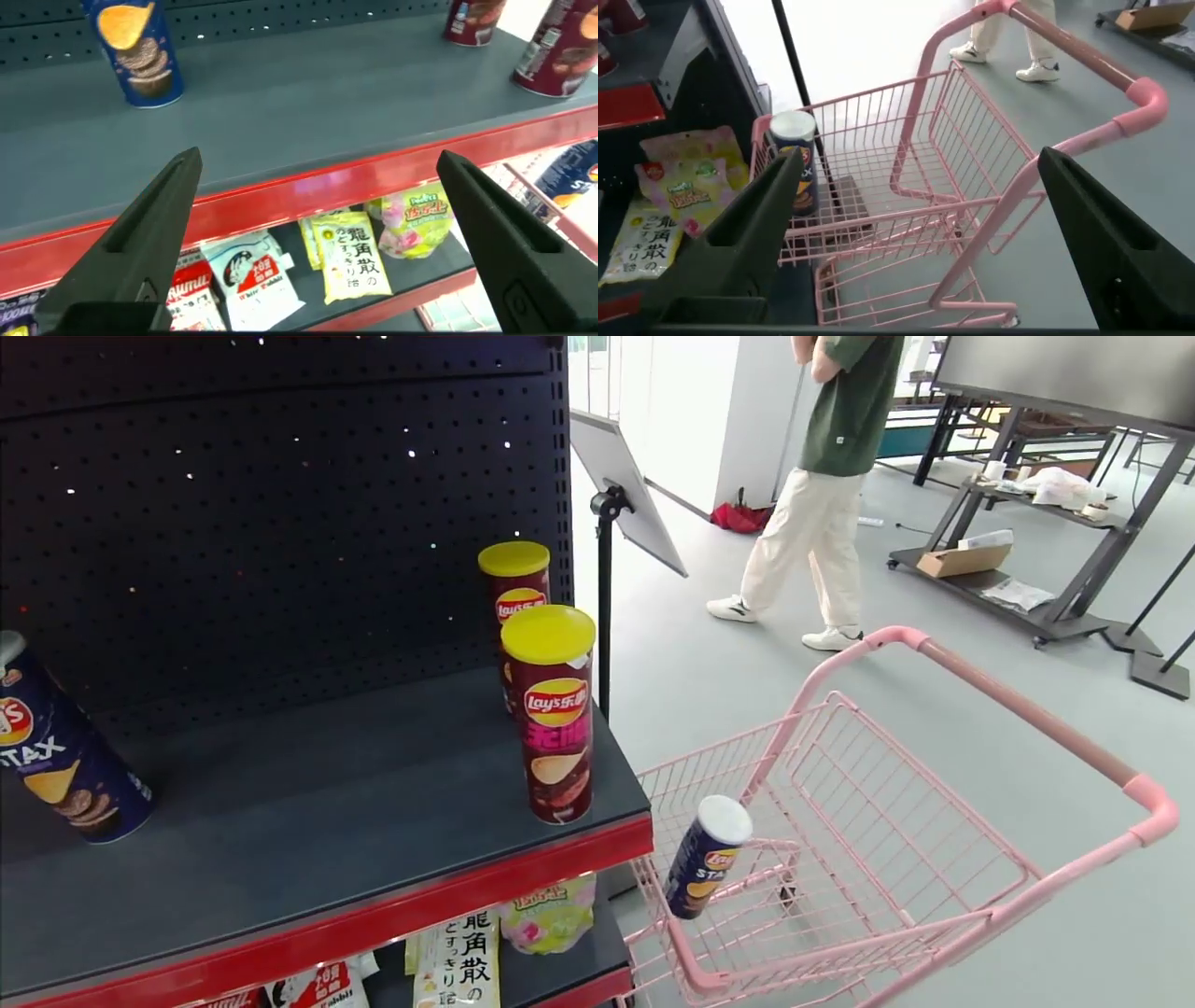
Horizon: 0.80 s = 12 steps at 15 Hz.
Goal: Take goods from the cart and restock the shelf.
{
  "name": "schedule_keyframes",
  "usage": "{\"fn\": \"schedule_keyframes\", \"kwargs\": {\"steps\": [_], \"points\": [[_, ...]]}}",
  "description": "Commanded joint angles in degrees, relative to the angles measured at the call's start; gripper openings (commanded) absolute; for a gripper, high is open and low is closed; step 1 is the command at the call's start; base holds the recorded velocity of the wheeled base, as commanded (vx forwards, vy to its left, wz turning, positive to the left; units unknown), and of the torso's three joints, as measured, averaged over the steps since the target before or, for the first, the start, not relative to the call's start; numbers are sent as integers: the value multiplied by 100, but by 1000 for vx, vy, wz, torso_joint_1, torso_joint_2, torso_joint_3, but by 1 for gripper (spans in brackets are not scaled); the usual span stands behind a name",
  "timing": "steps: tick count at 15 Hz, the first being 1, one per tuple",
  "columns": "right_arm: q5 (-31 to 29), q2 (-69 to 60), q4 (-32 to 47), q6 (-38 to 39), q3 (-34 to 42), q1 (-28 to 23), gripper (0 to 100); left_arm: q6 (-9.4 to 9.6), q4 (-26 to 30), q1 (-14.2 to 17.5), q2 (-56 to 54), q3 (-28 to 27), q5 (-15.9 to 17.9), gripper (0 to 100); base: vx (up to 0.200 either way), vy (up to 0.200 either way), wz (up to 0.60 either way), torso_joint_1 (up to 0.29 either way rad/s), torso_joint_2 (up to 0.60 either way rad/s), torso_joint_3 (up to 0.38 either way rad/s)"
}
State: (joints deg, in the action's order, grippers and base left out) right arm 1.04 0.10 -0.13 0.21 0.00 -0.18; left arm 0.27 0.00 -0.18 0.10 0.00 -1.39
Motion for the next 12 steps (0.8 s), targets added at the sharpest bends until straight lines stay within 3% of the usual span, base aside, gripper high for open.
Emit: {"fn": "schedule_keyframes", "kwargs": {"steps": [1, 4, 12], "points": [[2, -1, -4, 6, 0, 1, 100, 0, 0, 1, -1, 0, -2, 100, 0, 0, 0, 0, 0, 0], [2, -1, -4, 6, 0, 1, 100, 0, 0, 1, -1, 0, -2, 100, 0, 0, 0, -37, 77, 46], [2, -1, -4, 6, 0, 1, 100, 0, 0, 1, -1, 0, -2, 100, 0, 0, 0, -141, 348, 199]]}}
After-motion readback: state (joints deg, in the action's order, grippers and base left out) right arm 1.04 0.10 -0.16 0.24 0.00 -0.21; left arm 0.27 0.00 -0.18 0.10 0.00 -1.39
